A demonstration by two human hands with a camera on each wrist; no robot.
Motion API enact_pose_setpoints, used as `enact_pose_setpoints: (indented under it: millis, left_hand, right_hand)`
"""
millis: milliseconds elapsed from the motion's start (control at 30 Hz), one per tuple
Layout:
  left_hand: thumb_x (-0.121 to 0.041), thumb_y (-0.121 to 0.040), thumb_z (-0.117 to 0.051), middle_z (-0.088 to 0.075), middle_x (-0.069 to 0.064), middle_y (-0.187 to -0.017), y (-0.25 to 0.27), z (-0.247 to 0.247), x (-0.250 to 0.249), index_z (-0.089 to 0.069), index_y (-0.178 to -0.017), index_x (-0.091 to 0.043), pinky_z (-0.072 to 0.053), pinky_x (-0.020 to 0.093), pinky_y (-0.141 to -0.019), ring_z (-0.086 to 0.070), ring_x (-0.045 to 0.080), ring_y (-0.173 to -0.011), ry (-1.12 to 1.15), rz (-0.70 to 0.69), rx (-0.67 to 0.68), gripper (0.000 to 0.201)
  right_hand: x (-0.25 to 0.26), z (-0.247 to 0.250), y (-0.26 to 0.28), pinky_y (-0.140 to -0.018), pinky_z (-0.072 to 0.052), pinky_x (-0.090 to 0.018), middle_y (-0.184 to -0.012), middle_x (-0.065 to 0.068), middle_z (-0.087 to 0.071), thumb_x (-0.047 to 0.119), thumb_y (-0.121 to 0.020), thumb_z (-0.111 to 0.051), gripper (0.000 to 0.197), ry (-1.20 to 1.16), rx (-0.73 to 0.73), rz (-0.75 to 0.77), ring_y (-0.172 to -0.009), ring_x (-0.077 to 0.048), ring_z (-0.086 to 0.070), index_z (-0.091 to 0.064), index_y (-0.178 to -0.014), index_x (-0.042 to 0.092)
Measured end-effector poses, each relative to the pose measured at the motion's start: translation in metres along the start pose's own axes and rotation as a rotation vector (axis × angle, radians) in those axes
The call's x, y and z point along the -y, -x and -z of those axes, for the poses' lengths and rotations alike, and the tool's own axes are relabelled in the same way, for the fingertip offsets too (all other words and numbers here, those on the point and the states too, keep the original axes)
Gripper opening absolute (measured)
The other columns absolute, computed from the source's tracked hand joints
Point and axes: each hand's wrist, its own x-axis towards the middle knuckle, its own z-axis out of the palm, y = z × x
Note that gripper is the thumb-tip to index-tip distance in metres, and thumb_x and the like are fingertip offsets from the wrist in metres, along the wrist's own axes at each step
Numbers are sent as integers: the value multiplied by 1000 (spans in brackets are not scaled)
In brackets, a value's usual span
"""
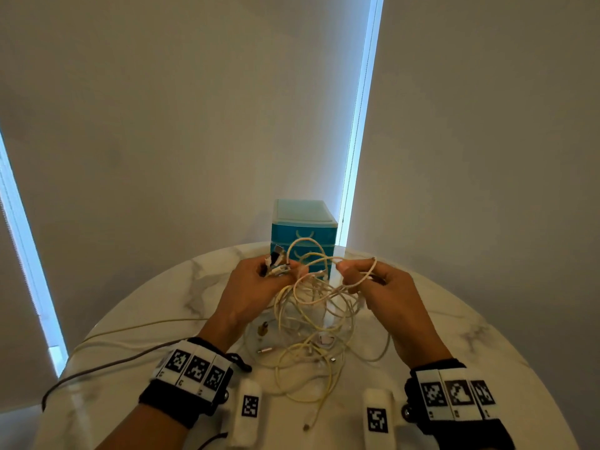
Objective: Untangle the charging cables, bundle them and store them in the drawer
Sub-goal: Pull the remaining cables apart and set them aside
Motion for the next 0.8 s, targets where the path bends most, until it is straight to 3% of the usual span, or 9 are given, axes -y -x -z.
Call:
enact_pose_setpoints:
  millis: [100,167,300,367,500,733,800]
  left_hand:
    - [-45,-88,-85,-84,-3,-91,0,2,-1,-87,-95,-31,-60,47,-98,-80,14,-92,81,8,-70,16]
    - [-42,-89,-85,-84,-1,-88,0,-1,-6,-87,-95,-28,-61,44,-96,-80,15,-89,122,-4,-104,16]
    - [-41,-91,-84,-83,1,-86,1,-3,-7,-87,-95,-26,-64,47,-91,-81,19,-85,85,-13,-87,15]
    - [-41,-89,-85,-82,1,-83,-1,-1,-2,-86,-90,-26,-63,51,-88,-79,21,-82,3,-14,-59,15]
    - [-40,-88,-86,-81,0,-85,-3,-4,2,-85,-90,-24,-61,55,-87,-78,23,-84,-120,-46,55,16]
    - [-38,-84,-91,-83,-8,-94,-1,-4,-1,-85,-103,-28,-60,24,-77,-78,9,-87,-116,-71,199,23]
    - [-38,-84,-90,-83,-10,-96,-1,-4,0,-85,-106,-28,-58,17,-76,-78,7,-88,-103,-64,210,25]
  right_hand:
    - [-9,6,-2,-85,-57,-28,-89,8,-83,33,-92,-83,7,183,51,8,-89,-7,-78,-87,-92,27]
    - [-10,6,-2,-90,-59,-32,-88,12,-83,36,-92,-83,6,269,80,29,-90,-6,-78,-87,-92,31]
    - [-8,2,1,-81,-54,-23,-85,19,-81,39,-94,-81,5,384,123,91,-86,0,-75,-85,-93,36]
    - [-8,0,1,-79,-52,-21,-87,18,-81,43,-94,-80,12,388,93,111,-88,-1,-74,-84,-104,37]
    - [-7,-7,0,-83,-59,-24,-96,13,-81,53,-95,-74,30,375,17,169,-93,-4,-74,-80,-120,39]
    - [-9,-17,2,-90,-62,-35,-103,10,-83,36,-95,-81,17,153,20,158,-100,-12,-77,-84,-111,32]
    - [-8,-18,4,-90,-61,-29,-105,8,-83,30,-95,-80,17,68,33,147,-103,-11,-78,-84,-111,27]
